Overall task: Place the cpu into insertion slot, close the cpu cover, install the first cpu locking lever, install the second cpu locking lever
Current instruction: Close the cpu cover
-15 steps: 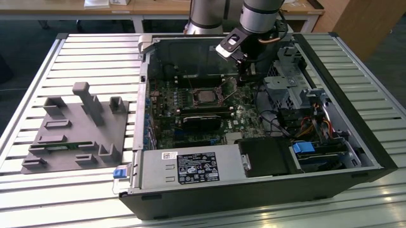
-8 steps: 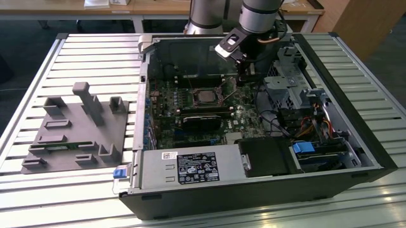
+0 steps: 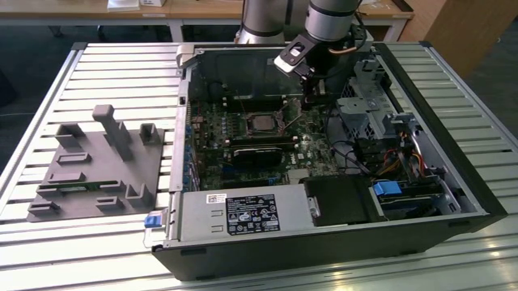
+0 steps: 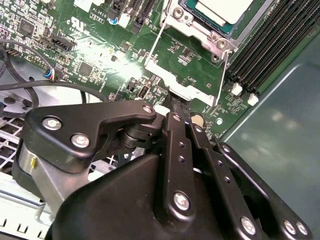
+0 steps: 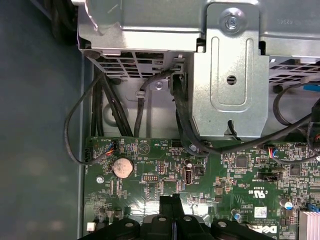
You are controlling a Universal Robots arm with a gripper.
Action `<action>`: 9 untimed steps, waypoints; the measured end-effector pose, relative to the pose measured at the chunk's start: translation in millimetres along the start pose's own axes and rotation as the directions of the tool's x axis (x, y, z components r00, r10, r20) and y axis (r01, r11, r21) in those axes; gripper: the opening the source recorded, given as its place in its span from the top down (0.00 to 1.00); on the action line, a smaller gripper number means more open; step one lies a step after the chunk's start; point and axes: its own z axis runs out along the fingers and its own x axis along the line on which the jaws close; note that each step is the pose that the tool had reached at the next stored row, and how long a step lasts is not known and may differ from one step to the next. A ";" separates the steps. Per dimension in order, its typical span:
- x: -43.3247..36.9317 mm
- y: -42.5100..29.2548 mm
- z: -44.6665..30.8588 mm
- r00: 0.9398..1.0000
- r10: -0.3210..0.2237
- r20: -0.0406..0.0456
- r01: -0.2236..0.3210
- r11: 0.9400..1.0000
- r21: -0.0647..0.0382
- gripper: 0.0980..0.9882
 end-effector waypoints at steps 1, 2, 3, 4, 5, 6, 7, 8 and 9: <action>0.0 0.0 -0.1 1.000 0.000 0.000 0.000 1.000 0.000 0.99; 0.0 0.0 -0.1 1.000 0.000 0.000 0.000 1.000 0.000 0.99; 0.0 -0.1 -0.1 1.000 0.000 0.000 0.000 1.000 0.000 0.99; 0.0 -0.4 -0.2 1.000 0.000 0.000 0.000 1.000 0.000 0.99; 0.0 -0.6 -0.2 1.000 0.000 0.000 0.000 1.000 0.000 0.99; -0.1 -0.9 -0.3 1.000 0.000 0.000 0.000 1.000 0.000 0.99; 0.0 -6.1 -0.2 1.000 0.000 0.000 0.000 1.000 0.000 0.99; 0.0 -7.7 -0.2 1.000 0.000 0.000 0.000 1.000 0.000 0.99; 0.1 -10.2 -0.2 1.000 0.000 0.000 0.000 1.000 0.000 0.99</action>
